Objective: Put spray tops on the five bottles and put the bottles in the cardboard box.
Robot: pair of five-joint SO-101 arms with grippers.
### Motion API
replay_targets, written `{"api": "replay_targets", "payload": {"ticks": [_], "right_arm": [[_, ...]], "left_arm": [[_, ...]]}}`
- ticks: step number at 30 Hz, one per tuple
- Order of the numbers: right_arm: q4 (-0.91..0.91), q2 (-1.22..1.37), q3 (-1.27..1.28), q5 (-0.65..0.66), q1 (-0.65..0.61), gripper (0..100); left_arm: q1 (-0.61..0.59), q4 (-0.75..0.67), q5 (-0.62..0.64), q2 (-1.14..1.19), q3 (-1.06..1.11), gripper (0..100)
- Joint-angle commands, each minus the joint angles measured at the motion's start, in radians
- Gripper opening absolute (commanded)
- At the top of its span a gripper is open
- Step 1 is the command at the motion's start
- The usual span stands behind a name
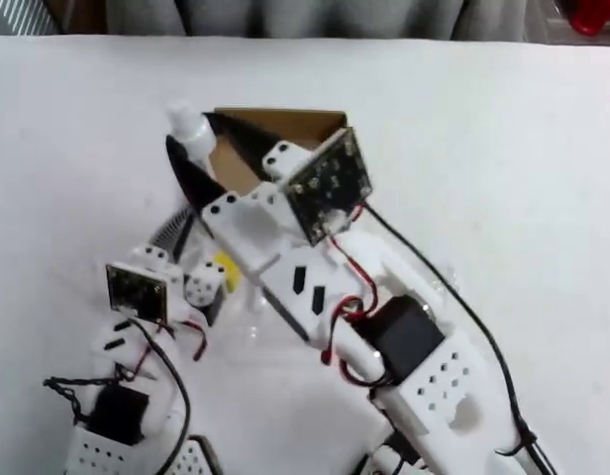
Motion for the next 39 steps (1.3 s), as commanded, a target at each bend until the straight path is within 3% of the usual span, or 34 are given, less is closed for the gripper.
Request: {"api": "replay_targets", "payload": {"ticks": [1, 9, 15, 36, 39], "right_arm": [[-0.022, -0.004, -0.006, 0.003, 0.008, 1.5], [-0.022, -0.004, 0.080, 0.002, 0.008, 1.5], [-0.022, -0.002, 0.112, -0.091, 0.033, 1.5], [-0.084, -0.004, 0.242, -0.095, 0.073, 1.7], [-0.082, -0.004, 0.242, -0.130, 0.077, 7.4]], "left_arm": [[0.013, 0.005, -0.008, -0.016, -0.009, 2], [0.012, 0.005, -0.008, -0.016, -0.009, 2], [0.012, 0.005, -0.008, -0.016, -0.009, 2], [0.012, 0.005, -0.008, -0.016, -0.009, 2], [0.012, 0.005, -0.008, -0.016, -0.009, 2]]}}
